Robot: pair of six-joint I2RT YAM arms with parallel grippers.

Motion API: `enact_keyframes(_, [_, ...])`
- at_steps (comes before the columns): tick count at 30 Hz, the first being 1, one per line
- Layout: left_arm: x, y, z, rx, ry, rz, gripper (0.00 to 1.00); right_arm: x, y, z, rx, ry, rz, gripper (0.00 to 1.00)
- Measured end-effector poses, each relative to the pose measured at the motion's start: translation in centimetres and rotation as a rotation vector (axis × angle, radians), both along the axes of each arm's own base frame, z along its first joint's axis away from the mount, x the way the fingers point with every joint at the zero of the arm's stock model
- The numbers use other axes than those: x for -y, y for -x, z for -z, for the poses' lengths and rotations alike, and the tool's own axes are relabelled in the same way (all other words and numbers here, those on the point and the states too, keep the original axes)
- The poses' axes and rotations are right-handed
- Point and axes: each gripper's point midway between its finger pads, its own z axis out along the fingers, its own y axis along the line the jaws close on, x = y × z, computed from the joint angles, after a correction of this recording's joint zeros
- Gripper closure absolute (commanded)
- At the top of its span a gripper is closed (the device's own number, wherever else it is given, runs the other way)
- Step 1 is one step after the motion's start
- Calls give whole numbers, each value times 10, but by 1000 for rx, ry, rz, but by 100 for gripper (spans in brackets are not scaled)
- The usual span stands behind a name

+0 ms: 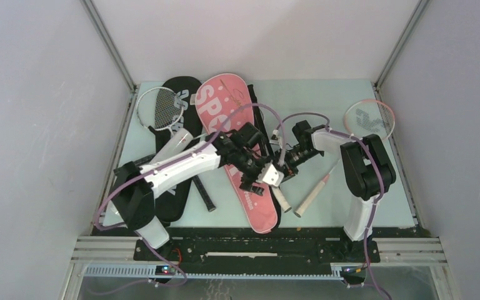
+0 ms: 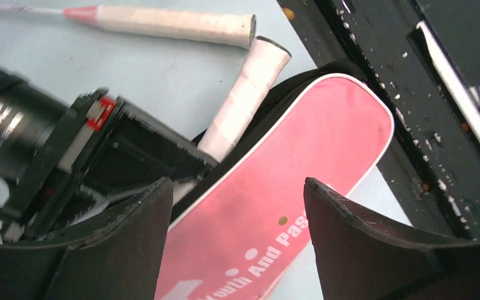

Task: Pack up the badminton gear
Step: Adjust the racket in the racket bag.

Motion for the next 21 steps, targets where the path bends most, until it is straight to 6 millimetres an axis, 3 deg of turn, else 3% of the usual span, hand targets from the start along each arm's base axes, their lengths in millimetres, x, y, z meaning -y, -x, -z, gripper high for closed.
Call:
enact_keyframes(4, [7, 8, 19, 83, -81, 97, 21, 0, 2, 5, -25, -7, -9, 100])
enact_keyframes(11, [0, -11, 45, 209, -194, 143, 24, 1, 4, 5, -29, -12, -16, 100])
enact_keyframes(21, [6, -43, 52, 352, -258, 189, 29, -2, 7, 8, -32, -9, -33, 100])
